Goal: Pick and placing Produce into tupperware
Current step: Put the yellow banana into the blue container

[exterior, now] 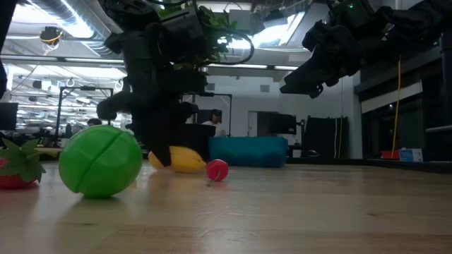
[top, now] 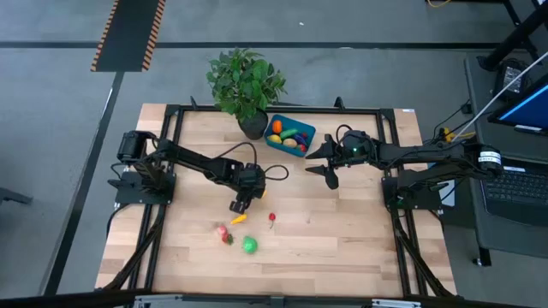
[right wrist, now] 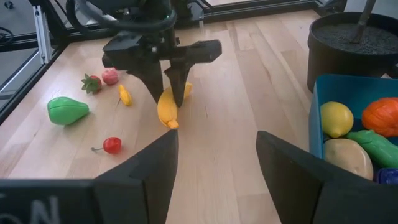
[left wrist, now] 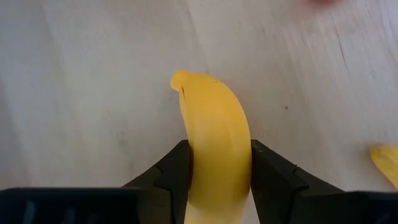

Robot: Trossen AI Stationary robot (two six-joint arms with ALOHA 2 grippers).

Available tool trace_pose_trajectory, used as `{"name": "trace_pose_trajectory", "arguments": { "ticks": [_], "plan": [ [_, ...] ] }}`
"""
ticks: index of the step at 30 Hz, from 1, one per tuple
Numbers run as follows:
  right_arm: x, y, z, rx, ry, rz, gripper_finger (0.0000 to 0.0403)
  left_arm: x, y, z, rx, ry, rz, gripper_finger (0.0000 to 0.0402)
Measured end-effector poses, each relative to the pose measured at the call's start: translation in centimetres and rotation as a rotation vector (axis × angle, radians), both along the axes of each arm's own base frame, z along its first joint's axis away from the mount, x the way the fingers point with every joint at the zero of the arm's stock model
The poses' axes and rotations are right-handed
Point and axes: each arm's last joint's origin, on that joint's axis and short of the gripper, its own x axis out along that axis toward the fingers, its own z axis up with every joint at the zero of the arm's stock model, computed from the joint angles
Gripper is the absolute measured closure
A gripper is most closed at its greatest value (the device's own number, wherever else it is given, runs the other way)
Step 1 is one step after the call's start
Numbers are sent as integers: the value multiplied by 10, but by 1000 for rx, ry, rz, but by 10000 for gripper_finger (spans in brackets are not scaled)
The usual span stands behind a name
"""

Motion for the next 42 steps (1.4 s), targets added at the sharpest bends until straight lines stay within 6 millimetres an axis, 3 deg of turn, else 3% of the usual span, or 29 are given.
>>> {"name": "trace_pose_trajectory", "arguments": {
  "ticks": [6, 14, 24, 30, 42],
  "plan": [
    [0, 0, 0, 0, 1, -1, 185, -4, 10, 24, -13, -88, 72, 277],
    [0, 0, 0, 0, 4, 0, 185, -17, 23, 74, -56, -297, 187, 270],
    [0, 0, 0, -1, -1, 1, 185, -40, 25, 123, -69, -526, 201, 277],
    [0, 1, 0, -4, -3, 4, 185, -57, 24, 115, -95, -681, 216, 274],
    [3, 6, 7, 9, -78, 106, 185, -90, 22, 71, -202, -1037, 245, 277]
  ]
}}
